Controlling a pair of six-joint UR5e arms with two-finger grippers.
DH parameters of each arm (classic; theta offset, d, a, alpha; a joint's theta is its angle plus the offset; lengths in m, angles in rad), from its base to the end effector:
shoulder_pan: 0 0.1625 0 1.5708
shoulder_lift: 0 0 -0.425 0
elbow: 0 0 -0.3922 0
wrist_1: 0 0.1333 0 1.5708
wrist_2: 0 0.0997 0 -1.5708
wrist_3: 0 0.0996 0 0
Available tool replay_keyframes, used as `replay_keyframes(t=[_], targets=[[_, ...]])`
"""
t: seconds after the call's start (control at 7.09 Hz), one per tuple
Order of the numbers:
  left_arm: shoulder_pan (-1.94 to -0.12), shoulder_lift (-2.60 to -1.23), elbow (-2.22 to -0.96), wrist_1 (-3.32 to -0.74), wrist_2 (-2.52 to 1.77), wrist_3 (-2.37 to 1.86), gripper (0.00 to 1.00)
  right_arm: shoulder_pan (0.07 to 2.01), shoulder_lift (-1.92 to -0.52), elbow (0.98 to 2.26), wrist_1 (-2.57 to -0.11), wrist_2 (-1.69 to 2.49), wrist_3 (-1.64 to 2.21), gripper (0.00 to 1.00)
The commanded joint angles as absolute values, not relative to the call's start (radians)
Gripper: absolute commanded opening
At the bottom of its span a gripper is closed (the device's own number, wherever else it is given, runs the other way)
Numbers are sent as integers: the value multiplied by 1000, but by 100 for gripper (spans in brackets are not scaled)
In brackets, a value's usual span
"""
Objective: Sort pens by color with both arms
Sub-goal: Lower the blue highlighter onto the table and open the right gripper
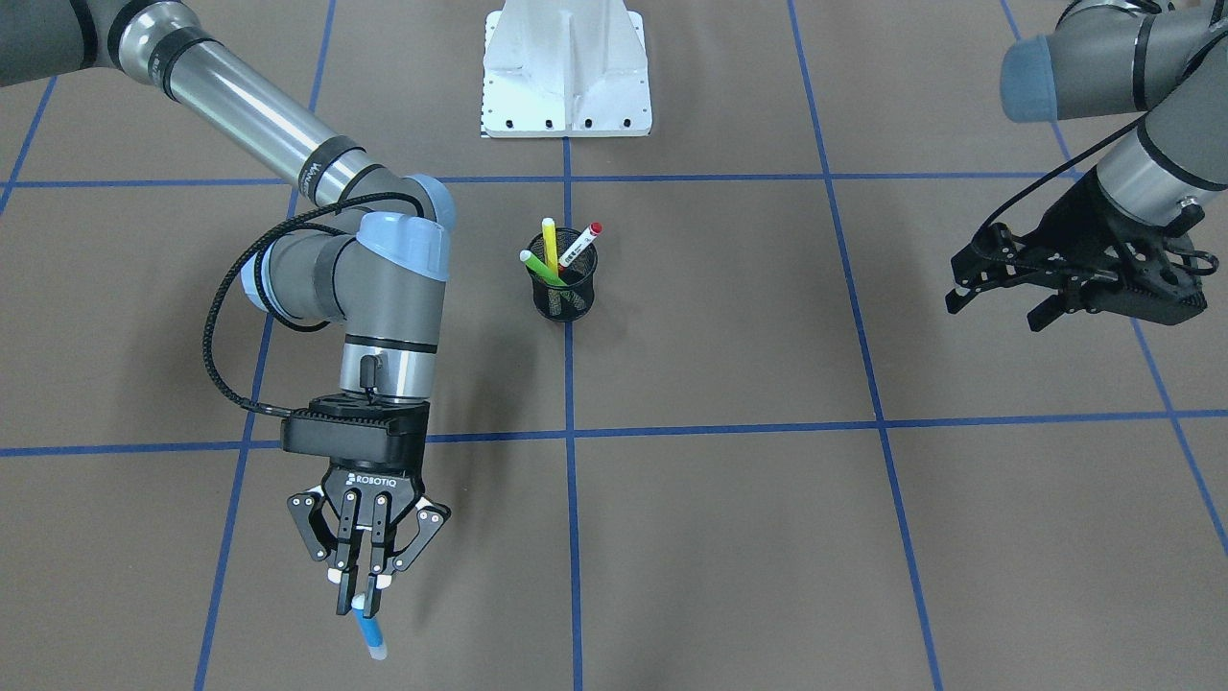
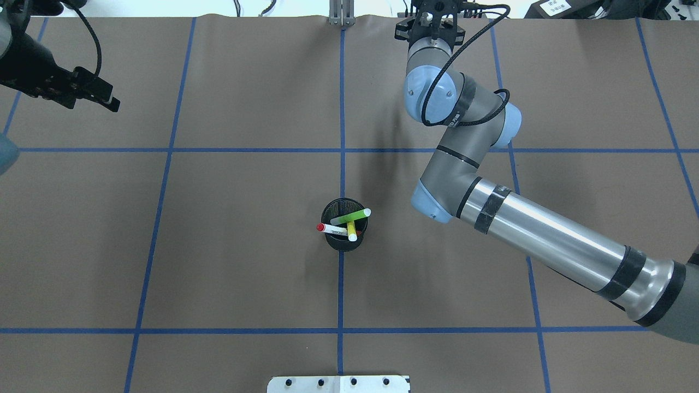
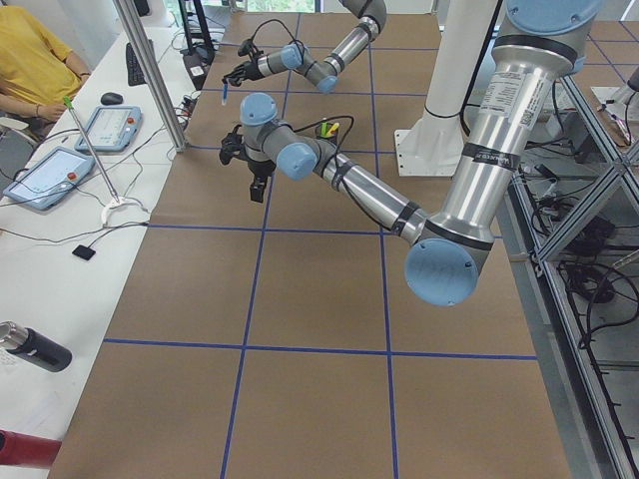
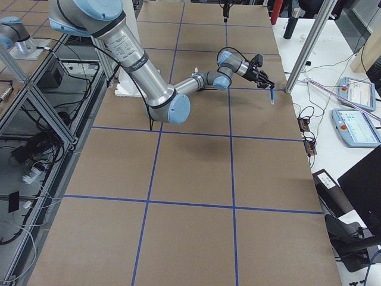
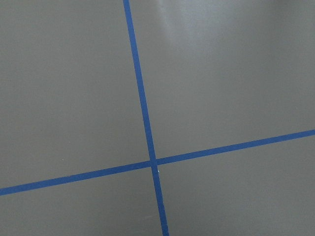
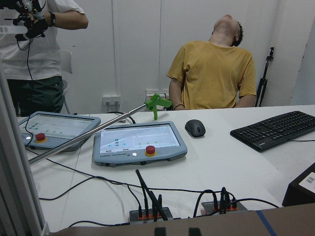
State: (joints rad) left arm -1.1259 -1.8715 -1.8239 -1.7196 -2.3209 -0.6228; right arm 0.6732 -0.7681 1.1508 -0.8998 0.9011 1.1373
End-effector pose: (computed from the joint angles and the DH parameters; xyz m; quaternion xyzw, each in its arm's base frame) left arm 0.1917 -0.5541 0.3533 0.1006 0.4590 0.0480 0.8814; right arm -0.4934 -0.6430 0.2633 0.4912 -0.2547 0.2617 0.7908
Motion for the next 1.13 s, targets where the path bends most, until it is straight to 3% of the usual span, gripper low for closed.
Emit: replay_keyframes(t=[0.0, 0.42, 0.56, 0.99], targets=[[-1126, -1871, -1825, -1720, -2321, -623, 100, 605, -778, 1146, -891, 806, 1150, 49], [-1126, -1873, -1827, -1718, -2322, -623, 100, 595, -788, 1172, -853, 804, 1161, 73], [-1126, -1875, -1827, -1718, -2322, -623, 100, 609, -785, 1201, -842, 848, 1166, 95], [-1126, -1897, -1835, -1707, -2324, -640, 100, 742, -787, 1239, -888, 1310, 1218, 98]])
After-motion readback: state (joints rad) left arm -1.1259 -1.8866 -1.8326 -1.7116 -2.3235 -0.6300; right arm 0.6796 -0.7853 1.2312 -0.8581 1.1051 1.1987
